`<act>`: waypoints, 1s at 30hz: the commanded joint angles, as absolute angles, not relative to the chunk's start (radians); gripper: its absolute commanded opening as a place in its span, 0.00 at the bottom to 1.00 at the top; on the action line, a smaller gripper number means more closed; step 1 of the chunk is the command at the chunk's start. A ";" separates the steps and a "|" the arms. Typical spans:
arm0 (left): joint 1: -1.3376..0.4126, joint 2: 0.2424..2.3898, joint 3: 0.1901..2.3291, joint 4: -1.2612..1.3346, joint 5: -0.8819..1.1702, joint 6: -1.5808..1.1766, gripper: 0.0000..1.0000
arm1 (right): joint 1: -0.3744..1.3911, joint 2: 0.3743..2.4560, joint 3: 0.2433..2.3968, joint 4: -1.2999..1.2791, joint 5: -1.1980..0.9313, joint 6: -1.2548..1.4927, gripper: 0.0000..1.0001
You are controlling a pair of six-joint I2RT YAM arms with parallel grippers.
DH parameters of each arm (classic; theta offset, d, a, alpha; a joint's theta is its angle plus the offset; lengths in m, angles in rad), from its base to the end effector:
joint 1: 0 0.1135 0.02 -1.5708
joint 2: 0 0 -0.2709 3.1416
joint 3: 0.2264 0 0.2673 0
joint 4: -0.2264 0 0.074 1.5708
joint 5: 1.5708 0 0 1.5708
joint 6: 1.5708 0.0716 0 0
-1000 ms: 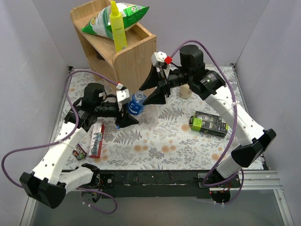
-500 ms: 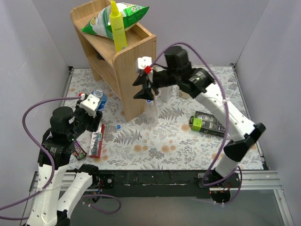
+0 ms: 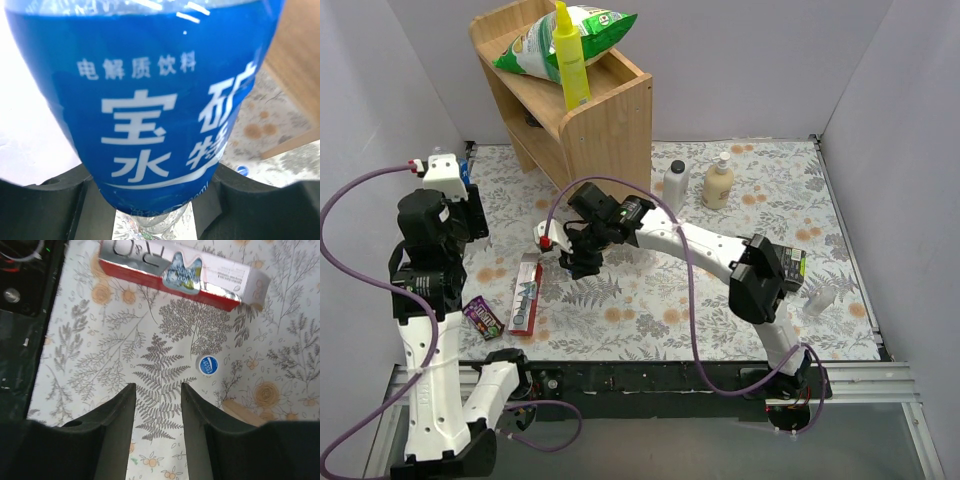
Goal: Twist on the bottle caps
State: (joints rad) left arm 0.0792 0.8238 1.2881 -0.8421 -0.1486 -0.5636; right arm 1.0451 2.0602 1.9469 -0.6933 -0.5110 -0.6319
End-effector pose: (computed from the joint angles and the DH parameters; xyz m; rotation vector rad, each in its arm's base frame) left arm 0.1752 0.0245 0.4291 -0.7080 1.8151 -0.1763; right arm 0.2243 0.4564 0.2843 -1.9346 1.4038 0.8037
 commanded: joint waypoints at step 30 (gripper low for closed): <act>0.083 0.762 1.310 -0.936 0.143 -0.667 0.00 | 1.046 2.430 2.140 -0.565 -0.267 -0.624 0.57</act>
